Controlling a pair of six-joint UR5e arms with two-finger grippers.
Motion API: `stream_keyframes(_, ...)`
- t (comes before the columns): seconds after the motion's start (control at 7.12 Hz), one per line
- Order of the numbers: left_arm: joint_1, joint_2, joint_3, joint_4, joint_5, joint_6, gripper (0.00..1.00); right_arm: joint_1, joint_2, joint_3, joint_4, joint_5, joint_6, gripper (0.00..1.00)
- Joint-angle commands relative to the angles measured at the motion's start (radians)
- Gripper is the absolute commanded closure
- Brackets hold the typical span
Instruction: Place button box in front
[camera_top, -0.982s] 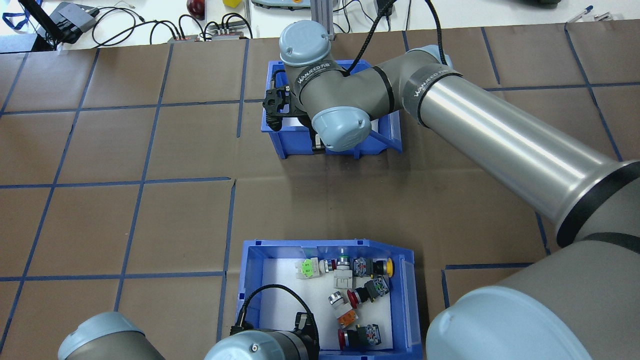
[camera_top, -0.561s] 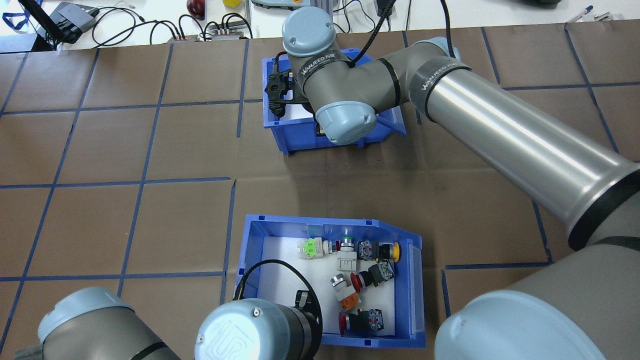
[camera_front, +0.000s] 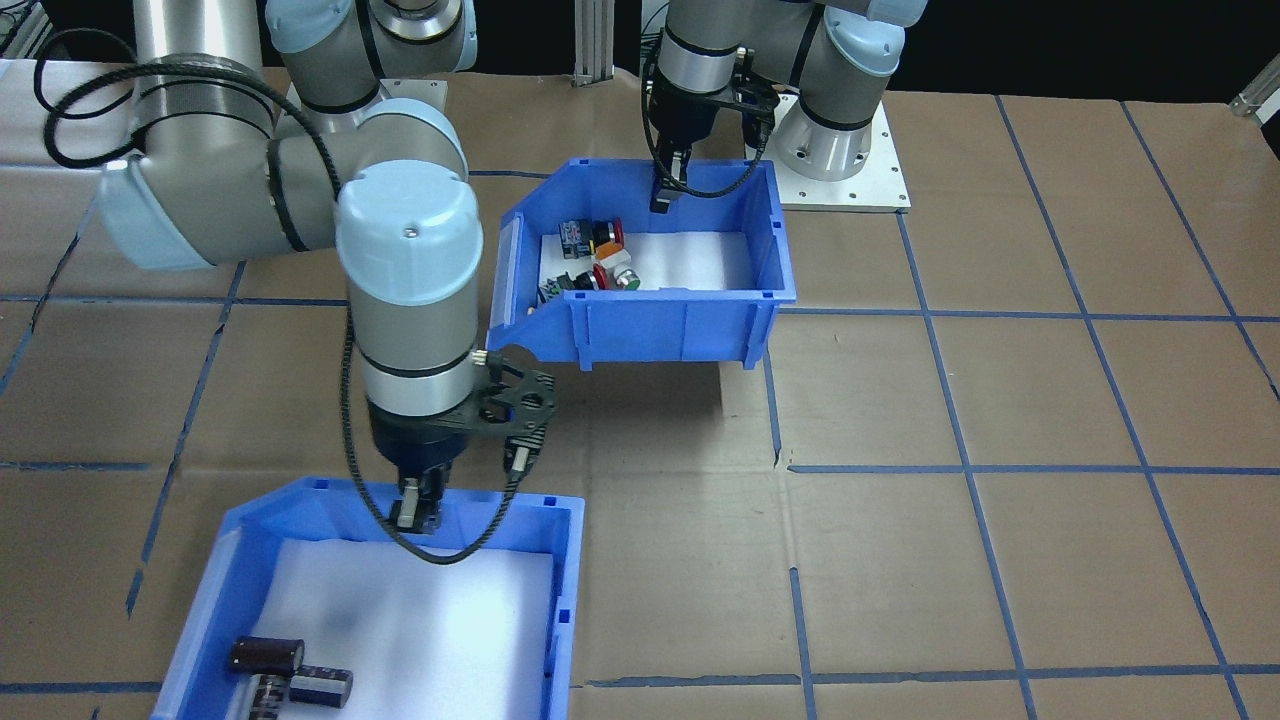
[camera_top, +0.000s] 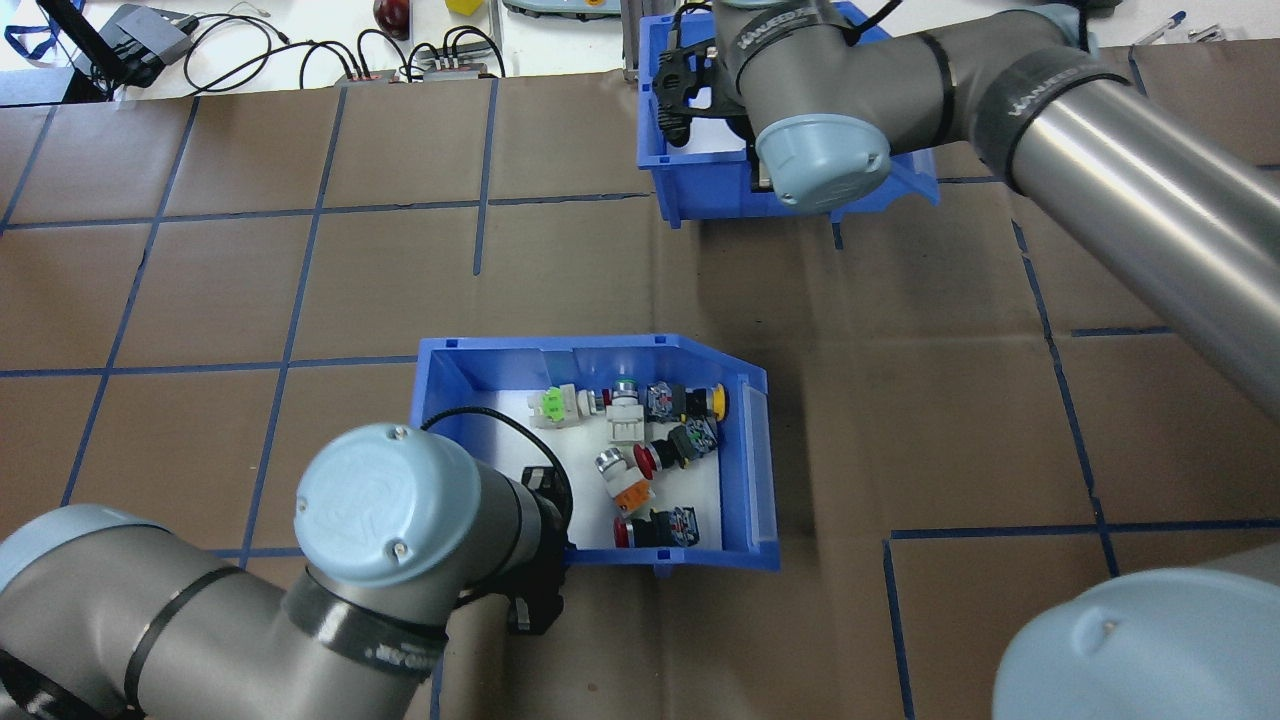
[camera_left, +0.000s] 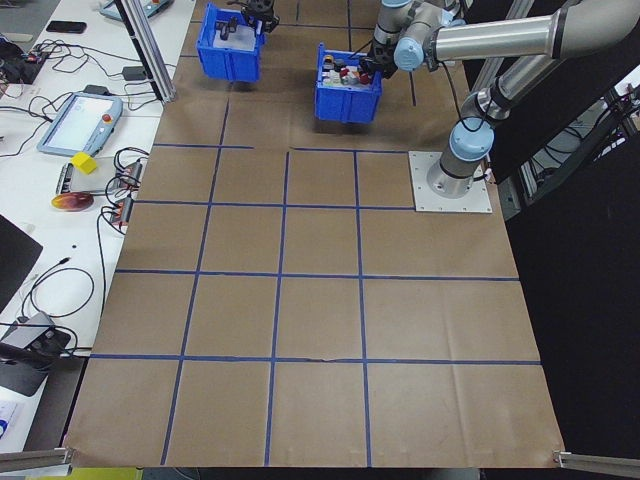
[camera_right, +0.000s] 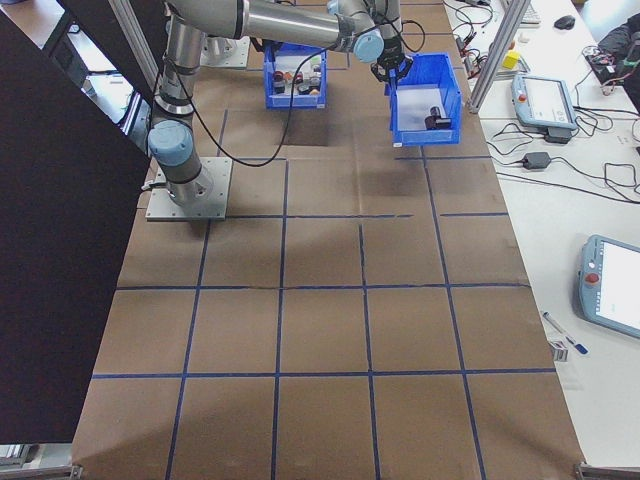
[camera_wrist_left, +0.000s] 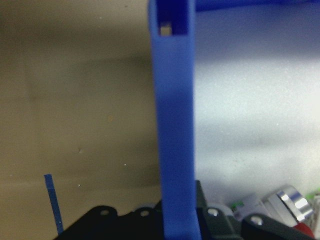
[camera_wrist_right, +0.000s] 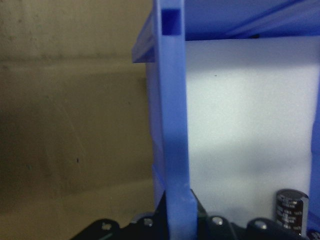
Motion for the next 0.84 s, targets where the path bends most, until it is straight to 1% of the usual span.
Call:
stream_keyframes(0.0, 0.117, -0.121, 0.106, 0.002, -0.011, 0.138, 1.00, -0.135, -0.070, 0.077, 0.002, 0.008, -0.018, 0.92)
stream_keyframes(0.28, 0.115, -0.360, 0.350, 0.007, -0.014, 0.138, 0.99, -0.227, -0.150, 0.166, 0.002, 0.008, -0.149, 0.92)
stream_keyframes(0.42, 0.112, -0.469, 0.466, 0.013, -0.026, 0.140, 0.99, -0.259, -0.201, 0.228, 0.002, 0.011, -0.186, 0.92)
stream_keyframes(0.56, 0.114, -0.559, 0.582, 0.016, -0.082, 0.140, 0.99, -0.293, -0.265, 0.314, -0.002, 0.014, -0.240, 0.92)
stream_keyframes(0.7, 0.114, -0.644, 0.689, 0.001, -0.073, 0.135, 0.99, -0.336, -0.316, 0.374, -0.001, 0.032, -0.293, 0.92)
